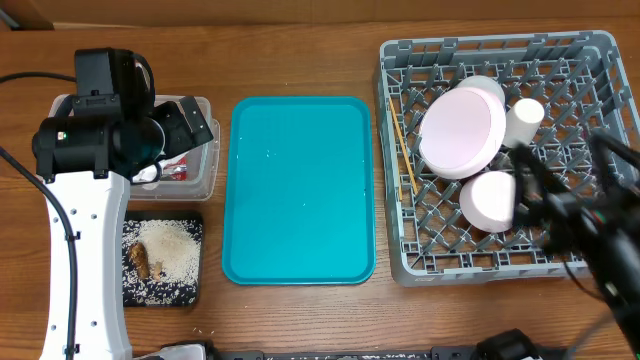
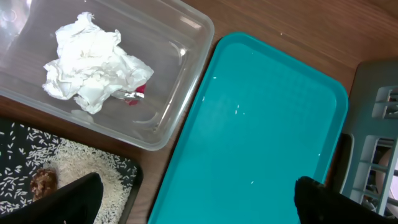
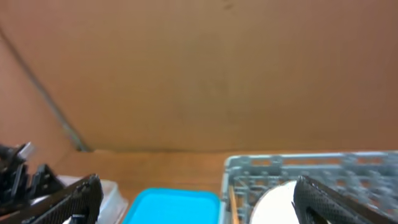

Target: Sort waste into correct bins and load items into the dishwasher

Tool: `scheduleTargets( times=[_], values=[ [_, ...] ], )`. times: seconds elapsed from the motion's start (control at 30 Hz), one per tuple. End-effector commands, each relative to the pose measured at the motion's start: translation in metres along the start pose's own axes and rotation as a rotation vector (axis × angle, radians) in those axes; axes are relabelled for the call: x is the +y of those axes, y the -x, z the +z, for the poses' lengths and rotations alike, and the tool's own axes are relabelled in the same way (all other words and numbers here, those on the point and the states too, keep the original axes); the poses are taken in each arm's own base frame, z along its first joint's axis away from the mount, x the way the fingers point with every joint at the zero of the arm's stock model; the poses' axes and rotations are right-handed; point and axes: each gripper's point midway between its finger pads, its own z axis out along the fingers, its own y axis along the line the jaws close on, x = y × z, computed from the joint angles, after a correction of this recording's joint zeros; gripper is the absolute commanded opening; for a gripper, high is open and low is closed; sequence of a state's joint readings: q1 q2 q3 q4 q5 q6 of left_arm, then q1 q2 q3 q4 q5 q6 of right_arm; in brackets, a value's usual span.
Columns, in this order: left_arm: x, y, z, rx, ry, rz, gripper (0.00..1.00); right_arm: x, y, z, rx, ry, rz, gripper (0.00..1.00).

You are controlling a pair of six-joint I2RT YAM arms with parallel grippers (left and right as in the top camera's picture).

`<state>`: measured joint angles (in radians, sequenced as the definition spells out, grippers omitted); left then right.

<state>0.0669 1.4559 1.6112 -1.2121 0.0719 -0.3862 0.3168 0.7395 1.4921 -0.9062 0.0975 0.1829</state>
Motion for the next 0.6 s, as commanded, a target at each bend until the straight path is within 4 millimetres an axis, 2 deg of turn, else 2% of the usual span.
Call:
scheduleTargets(
  times=[0.0,0.1,0.17,0.27,0.4,0.57],
  values=[
    [-0.004,0.003,-0.005,-0.016,-0.008,0.0,1.0,-0.021,0.0,-0.021,-0.049,-0.091,0.013,1.0],
    [-0.003,0.003,-0.005,-0.016,-0.008,0.0,1.0,-0.033,-0.012,-0.036,-0.073,-0.142,0.019,1.0],
    [-0.004,0.003,-0.004,-0.015,-0.008,0.0,1.0,-0.04,-0.027,-0.042,-0.076,-0.165,0.023,1.0],
    [-0.004,0.003,-0.004,-0.015,-0.009,0.002,1.0,-0.047,-0.049,-0.043,-0.095,-0.172,0.025,1.0],
    [-0.004,0.003,-0.004,-0.015,-0.009,0.002,1.0,-0.059,-0.075,-0.032,-0.19,-0.17,0.054,1.0],
    [-0.004,0.003,-0.004,-0.015,-0.009,0.002,1.0,-0.07,-0.092,-0.012,-0.356,-0.133,0.081,1.0]
  ],
)
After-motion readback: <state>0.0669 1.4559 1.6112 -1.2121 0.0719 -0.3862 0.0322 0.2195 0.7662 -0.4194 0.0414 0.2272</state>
